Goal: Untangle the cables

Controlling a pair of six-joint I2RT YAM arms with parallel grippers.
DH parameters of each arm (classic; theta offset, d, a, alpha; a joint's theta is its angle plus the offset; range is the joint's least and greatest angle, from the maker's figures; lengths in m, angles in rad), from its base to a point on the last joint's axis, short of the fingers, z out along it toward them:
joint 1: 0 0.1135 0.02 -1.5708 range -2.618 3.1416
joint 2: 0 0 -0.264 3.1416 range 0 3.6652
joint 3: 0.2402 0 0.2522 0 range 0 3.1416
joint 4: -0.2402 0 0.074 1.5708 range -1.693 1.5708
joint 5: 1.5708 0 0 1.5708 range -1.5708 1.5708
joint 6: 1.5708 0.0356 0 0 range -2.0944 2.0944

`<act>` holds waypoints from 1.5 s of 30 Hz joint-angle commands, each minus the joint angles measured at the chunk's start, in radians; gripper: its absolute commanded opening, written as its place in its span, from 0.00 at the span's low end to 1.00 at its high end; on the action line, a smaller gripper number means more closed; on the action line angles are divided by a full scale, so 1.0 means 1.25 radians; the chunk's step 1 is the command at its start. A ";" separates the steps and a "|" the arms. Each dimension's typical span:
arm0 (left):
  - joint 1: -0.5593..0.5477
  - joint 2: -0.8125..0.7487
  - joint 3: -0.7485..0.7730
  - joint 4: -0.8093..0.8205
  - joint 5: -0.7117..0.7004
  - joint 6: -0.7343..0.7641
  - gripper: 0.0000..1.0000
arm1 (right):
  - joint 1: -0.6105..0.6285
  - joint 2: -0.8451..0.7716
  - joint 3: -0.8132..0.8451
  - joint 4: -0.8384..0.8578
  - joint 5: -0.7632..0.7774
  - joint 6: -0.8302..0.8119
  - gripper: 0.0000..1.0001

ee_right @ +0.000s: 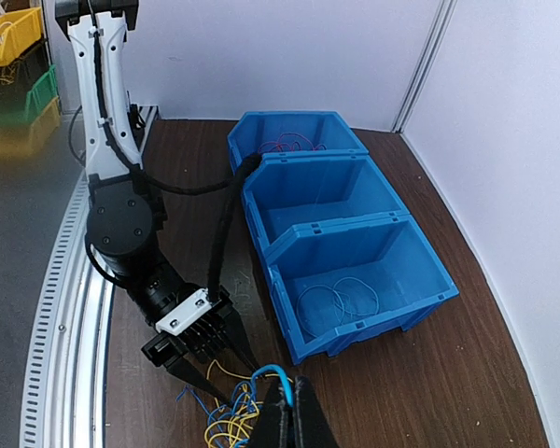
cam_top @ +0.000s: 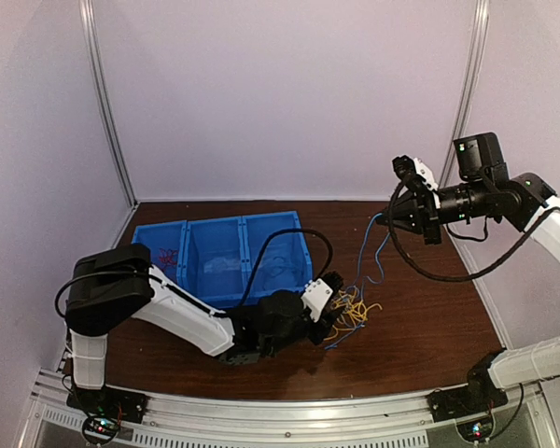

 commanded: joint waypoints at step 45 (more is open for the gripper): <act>0.017 -0.202 -0.315 0.001 0.113 -0.074 0.00 | -0.172 0.063 0.315 0.133 -0.037 0.146 0.00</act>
